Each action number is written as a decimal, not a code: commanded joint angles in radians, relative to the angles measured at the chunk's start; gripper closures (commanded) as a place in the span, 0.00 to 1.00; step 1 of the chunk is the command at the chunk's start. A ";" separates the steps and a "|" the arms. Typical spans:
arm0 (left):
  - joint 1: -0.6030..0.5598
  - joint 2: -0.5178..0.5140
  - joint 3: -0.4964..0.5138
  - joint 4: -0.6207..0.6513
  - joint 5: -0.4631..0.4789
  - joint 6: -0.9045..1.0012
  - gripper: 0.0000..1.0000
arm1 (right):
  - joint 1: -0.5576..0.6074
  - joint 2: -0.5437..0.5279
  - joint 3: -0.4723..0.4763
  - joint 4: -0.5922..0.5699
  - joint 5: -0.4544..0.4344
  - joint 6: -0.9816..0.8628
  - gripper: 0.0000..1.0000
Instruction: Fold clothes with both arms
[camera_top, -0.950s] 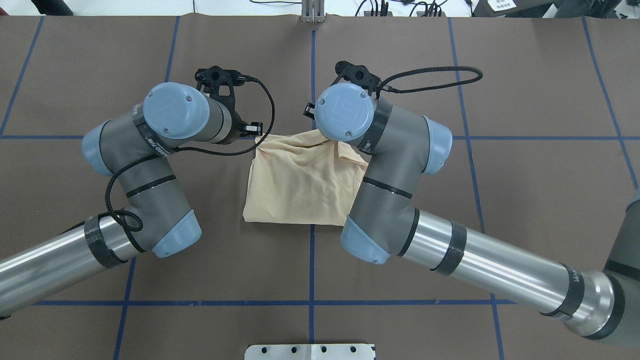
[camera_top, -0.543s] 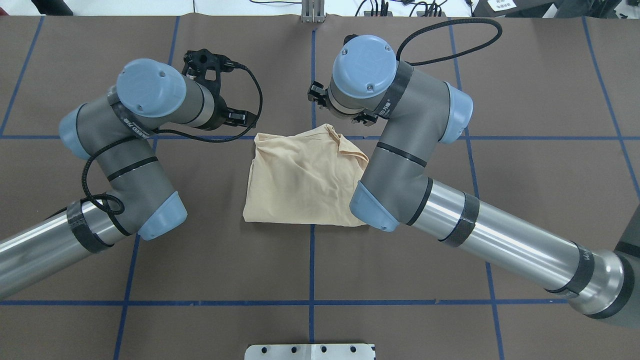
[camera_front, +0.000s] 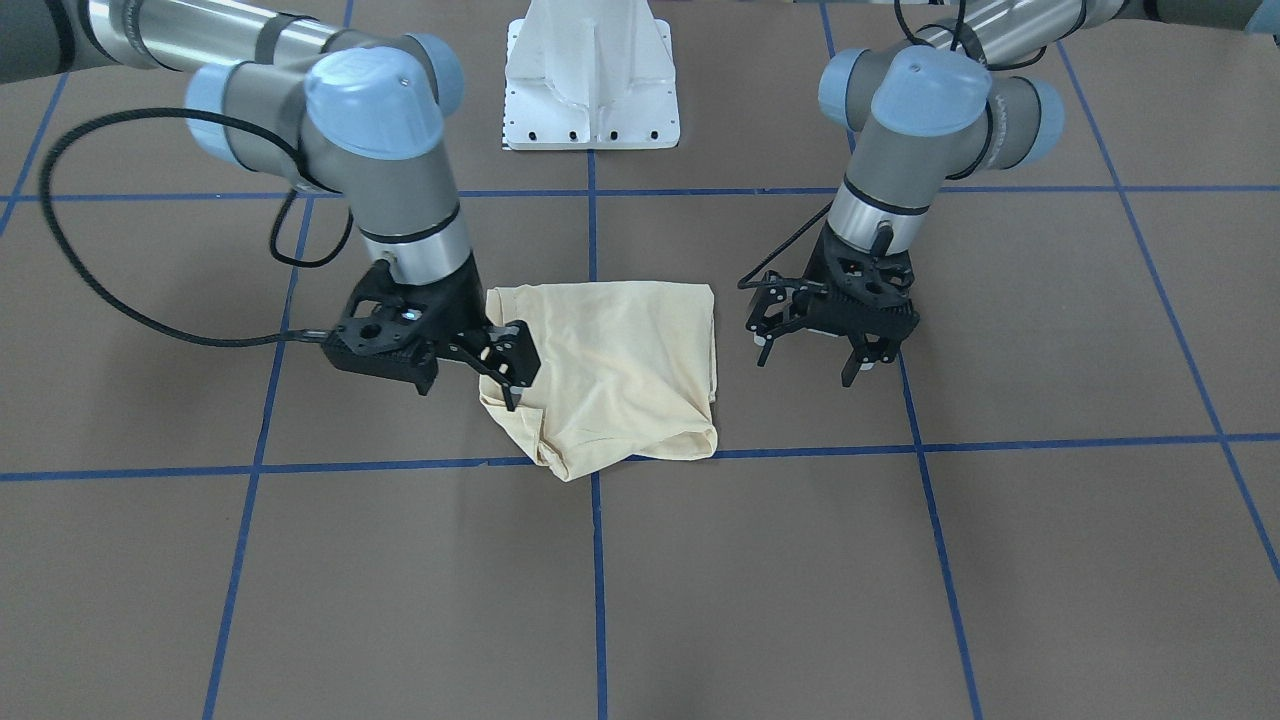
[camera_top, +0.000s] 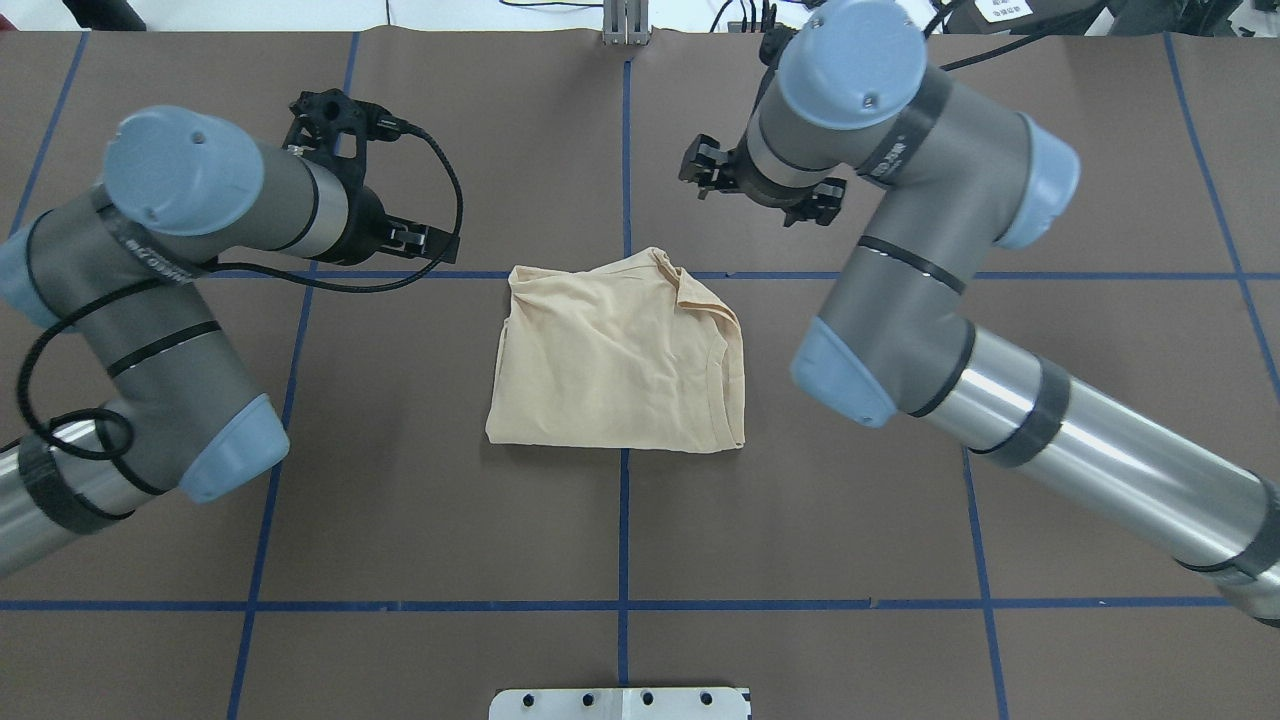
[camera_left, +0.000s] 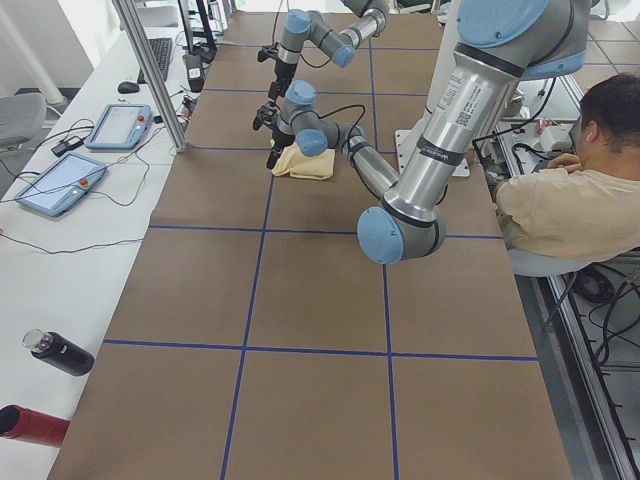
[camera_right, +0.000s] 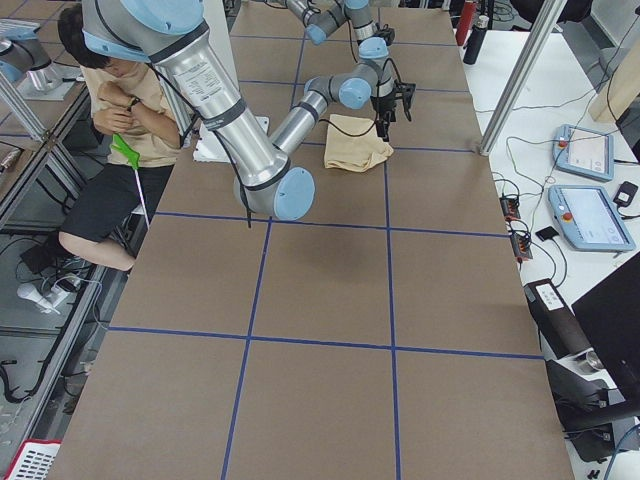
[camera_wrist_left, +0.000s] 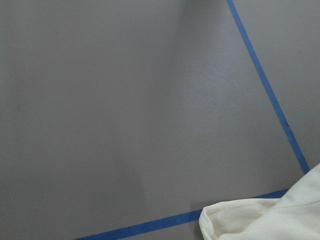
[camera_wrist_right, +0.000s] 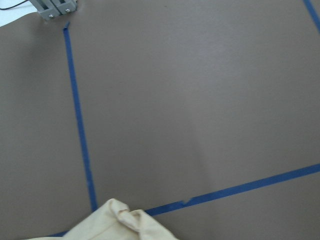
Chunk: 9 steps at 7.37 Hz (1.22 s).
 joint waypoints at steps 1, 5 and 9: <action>-0.063 0.154 -0.202 0.116 -0.006 0.173 0.00 | 0.133 -0.190 0.250 -0.168 0.111 -0.263 0.00; -0.518 0.427 -0.232 0.115 -0.235 0.840 0.00 | 0.570 -0.618 0.298 -0.159 0.346 -1.026 0.00; -0.791 0.553 -0.104 0.119 -0.332 1.009 0.00 | 0.878 -0.945 0.263 -0.158 0.454 -1.447 0.00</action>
